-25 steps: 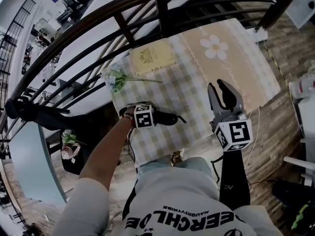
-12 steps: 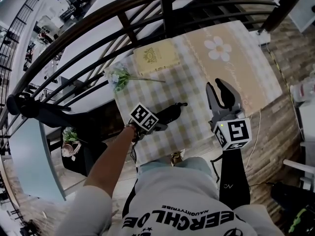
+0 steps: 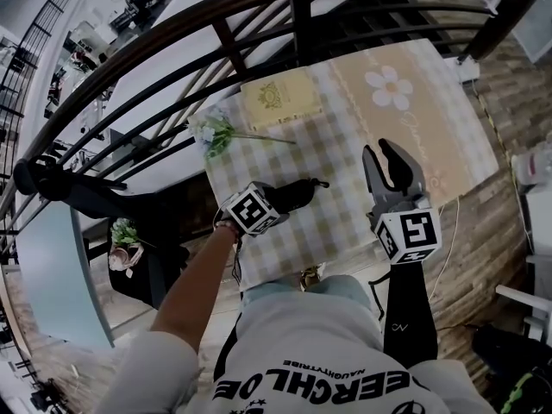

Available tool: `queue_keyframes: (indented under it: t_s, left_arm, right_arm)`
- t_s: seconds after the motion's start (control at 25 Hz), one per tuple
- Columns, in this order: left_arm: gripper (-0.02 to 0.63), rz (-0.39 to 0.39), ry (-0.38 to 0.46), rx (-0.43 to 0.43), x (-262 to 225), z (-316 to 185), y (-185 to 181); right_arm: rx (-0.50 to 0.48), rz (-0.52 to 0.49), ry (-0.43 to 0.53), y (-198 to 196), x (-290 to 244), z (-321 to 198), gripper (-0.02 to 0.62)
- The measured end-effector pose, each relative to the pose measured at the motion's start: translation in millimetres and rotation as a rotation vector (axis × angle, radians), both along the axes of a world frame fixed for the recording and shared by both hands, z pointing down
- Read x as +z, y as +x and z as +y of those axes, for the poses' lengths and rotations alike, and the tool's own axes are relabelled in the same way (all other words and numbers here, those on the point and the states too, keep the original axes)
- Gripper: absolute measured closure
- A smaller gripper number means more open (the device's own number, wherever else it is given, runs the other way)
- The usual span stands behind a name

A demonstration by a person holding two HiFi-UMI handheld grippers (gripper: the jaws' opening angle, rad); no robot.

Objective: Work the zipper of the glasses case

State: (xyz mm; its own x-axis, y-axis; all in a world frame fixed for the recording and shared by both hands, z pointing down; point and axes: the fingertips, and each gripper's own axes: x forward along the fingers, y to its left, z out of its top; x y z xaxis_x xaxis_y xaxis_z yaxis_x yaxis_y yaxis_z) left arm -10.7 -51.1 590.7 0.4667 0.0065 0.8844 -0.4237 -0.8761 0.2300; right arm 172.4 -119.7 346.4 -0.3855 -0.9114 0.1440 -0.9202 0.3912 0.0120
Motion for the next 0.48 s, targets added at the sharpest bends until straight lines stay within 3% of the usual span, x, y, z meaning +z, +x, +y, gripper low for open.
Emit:
queue_keyframes:
  t_s: [0.16,0.32,0.48]
  left_arm:
    - [0.245,-0.057,0.021,-0.025,6,-7,-21]
    - [0.22,-0.158,0.098,0.031,13,-21,-47]
    - [0.213,-0.161,0.173,0.033,6,-36,-57]
  right_arm:
    - [0.001,-0.005,0.0,0,-1,-1,0.457]
    - [-0.008,-0.002,0.0,-3,-1,-3,0.457]
    - [-0.018,0.003,0.0,-7,-1,-4,0.457]
